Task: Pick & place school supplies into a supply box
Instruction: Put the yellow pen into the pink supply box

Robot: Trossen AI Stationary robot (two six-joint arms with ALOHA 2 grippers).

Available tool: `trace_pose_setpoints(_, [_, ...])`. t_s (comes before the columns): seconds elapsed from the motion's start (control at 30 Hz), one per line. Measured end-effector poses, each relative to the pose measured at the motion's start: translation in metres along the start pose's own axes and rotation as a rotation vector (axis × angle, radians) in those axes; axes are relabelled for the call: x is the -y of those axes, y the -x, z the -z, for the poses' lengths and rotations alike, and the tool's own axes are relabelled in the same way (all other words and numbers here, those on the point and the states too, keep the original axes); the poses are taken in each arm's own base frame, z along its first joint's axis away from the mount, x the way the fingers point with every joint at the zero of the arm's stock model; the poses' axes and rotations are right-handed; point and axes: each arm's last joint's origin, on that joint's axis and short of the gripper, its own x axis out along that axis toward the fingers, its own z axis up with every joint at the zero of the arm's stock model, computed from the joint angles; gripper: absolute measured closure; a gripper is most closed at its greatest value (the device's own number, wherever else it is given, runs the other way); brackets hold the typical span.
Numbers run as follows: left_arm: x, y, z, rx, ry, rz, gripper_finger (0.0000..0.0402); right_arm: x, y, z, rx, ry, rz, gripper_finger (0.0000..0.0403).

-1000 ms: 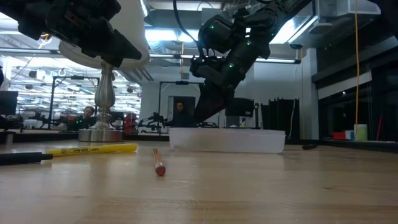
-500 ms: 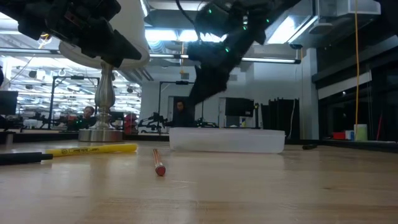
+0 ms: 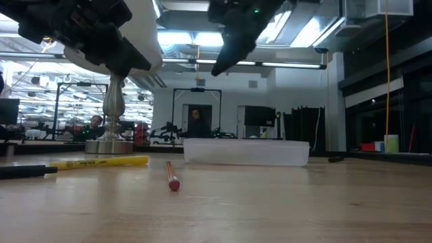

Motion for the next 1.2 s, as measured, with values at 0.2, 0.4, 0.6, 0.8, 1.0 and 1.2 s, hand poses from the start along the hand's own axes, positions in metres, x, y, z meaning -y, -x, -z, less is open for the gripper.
trace_pose_setpoints(0.2, [0.008,0.003,-0.003,-0.086,0.031,-0.072,0.0399,-0.019,-0.004,0.038,0.153,-0.014,-0.010,0.0396])
trace_pose_setpoints(0.4, [0.024,0.010,-0.015,-0.155,0.132,-0.101,0.0398,-0.040,-0.005,0.074,0.403,-0.047,-0.031,0.0390])
trace_pose_setpoints(0.6, [0.039,0.011,-0.024,-0.231,0.204,-0.249,0.0398,-0.049,-0.009,0.098,0.611,0.014,-0.015,0.0398])
trace_pose_setpoints(0.8, [0.061,-0.009,-0.029,-0.388,0.279,-0.304,0.0398,-0.049,-0.009,0.103,0.700,0.005,-0.026,0.0378])
trace_pose_setpoints(1.0, [0.078,-0.036,-0.034,-0.599,0.374,-0.378,0.0398,-0.050,-0.009,0.103,0.701,0.031,-0.031,0.0377])
trace_pose_setpoints(1.2, [0.084,-0.056,-0.033,-0.734,0.395,-0.419,0.0398,-0.050,-0.009,0.103,0.700,0.035,-0.030,0.0394])
